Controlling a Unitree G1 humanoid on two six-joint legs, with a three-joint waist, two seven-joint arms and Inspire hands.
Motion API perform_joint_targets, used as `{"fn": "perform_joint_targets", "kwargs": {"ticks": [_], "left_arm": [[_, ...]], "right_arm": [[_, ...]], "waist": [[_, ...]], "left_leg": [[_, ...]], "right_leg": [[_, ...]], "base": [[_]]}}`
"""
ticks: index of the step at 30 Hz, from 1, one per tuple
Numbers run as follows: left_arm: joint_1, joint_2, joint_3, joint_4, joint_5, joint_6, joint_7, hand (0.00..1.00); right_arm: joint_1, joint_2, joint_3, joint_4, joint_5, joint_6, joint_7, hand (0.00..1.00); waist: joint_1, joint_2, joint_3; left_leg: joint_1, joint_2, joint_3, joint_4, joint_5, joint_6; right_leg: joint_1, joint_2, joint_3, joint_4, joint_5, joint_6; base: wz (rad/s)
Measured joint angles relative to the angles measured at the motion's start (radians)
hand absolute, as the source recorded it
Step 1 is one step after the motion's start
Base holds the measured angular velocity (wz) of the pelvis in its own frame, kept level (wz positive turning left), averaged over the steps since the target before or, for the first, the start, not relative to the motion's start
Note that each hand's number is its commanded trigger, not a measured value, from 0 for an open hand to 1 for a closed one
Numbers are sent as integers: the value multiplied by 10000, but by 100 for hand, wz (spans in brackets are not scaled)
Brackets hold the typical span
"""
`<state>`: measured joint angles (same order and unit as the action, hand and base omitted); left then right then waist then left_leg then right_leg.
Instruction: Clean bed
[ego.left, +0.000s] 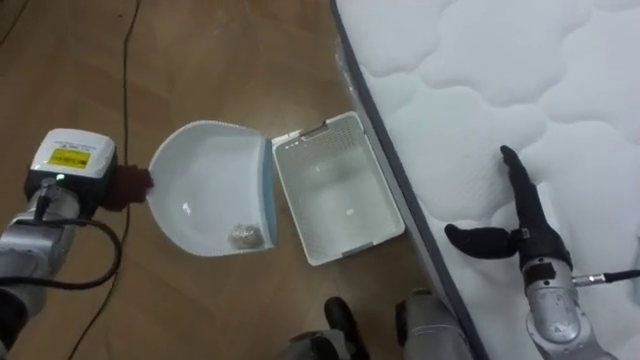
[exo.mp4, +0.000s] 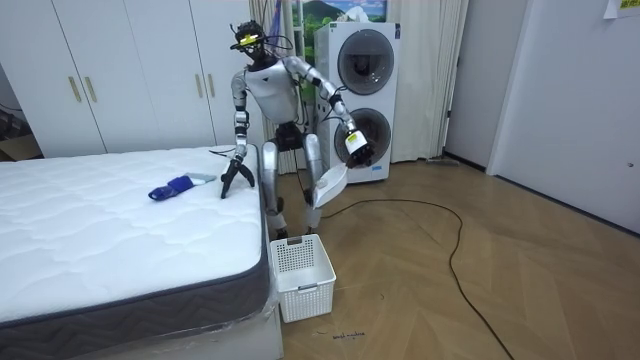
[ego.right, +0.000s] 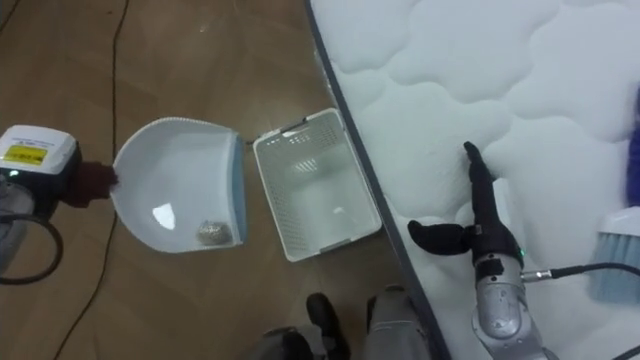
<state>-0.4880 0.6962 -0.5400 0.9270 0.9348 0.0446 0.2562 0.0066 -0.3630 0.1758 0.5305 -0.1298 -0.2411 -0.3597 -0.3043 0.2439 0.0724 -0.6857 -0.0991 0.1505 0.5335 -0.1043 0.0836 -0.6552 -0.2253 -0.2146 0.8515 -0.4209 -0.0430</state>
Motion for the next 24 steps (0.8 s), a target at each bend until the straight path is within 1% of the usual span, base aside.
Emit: {"fn": "perform_joint_targets", "kwargs": {"ticks": [2, 3, 4, 5, 6, 7, 8, 9, 10, 13, 17, 21, 24], "left_arm": [[-6, 99, -5, 103, -5, 1, -74, 100], [-6, 177, -6, 213, -4, 1, -154, 100], [-52, 229, -6, 316, -3, 4, -320, 100], [-96, 243, -5, 376, 0, 9, -370, 100], [-195, 291, -6, 483, -1, 70, -533, 100], [-266, 322, -6, 554, -3, 212, -641, 100], [-281, 350, -6, 567, -4, 290, -708, 100], [-311, 440, -6, 564, -1, 346, -833, 100], [-382, 512, -6, 557, 2, 370, -975, 100], [-537, 691, -6, 478, 2, 386, -1218, 100], [-608, 703, -13, 433, 14, 435, -1443, 100], [-710, 703, -180, 437, 267, 439, -1781, 100], [-871, 726, -179, 366, 664, 439, -1827, 100]], "right_arm": [[-43, -9, 0, -68, -124, -1, 12, 0], [-27, -16, -10, -150, -302, 1, 12, 0], [50, -49, -35, -330, -344, 16, 5, 0], [76, -75, -39, -387, -353, 17, 2, 0], [140, -119, -48, -473, -351, 20, 0, 0], [147, -144, -41, -568, -351, 31, 2, 0], [157, -148, -31, -589, -351, 35, 16, 0], [159, -155, -18, -665, -351, 64, 49, 0], [166, -159, -12, -728, -351, 133, 68, 0], [171, -157, -5, -728, -348, 160, 102, 0], [170, -158, -3, -735, -340, 203, 105, 0], [164, -159, 11, -751, -341, 206, 105, 0], [163, -156, 6, -739, -342, 206, 85, 0]], "waist": [[8, 38, -4], [14, 90, -5], [-6, 200, -8], [-6, 250, -11], [-6, 329, -8], [12, 347, -14], [13, 349, -16], [11, 360, -21], [4, 377, -25], [-13, 382, -24], [-13, 385, -22], [-21, 381, -21], [-20, 376, -18]], "left_leg": [[21, 13, 78, -15, 0, 0], [19, 38, 150, -14, -3, 4], [15, 49, 163, -4, -16, 14], [19, 50, 173, -4, -22, 15], [45, 49, 198, -19, -26, 17], [118, 49, 276, -73, -25, 18], [164, 49, 321, -115, -24, 17], [238, 46, 387, -184, -18, 12], [284, 44, 412, -206, -18, 9], [372, 47, 416, -252, -6, -9], [470, 38, 454, -317, -7, -9], [486, 32, 493, -322, -16, 0], [446, 41, 493, -283, -20, 7]], "right_leg": [[-59, 102, 131, 16, -3, 3], [-106, 140, 224, 21, -4, 10], [-107, 155, 238, 13, -3, 12], [-107, 157, 249, 12, -3, 12], [-102, 154, 274, 16, -3, 12], [-94, 156, 356, 33, -3, 13], [-85, 153, 401, 40, -4, 14], [-80, 153, 478, 49, -4, 14], [-56, 148, 501, 59, -6, 10], [18, 144, 494, 38, -14, -3], [84, 137, 526, 13, -17, 3], [72, 165, 608, 27, -36, 36], [72, 163, 575, 35, -39, 37]], "base": [[-13], [-12], [-9], [-4], [-9], [-12], [-16], [-13], [-9], [0], [-2], [-2], [3]]}}
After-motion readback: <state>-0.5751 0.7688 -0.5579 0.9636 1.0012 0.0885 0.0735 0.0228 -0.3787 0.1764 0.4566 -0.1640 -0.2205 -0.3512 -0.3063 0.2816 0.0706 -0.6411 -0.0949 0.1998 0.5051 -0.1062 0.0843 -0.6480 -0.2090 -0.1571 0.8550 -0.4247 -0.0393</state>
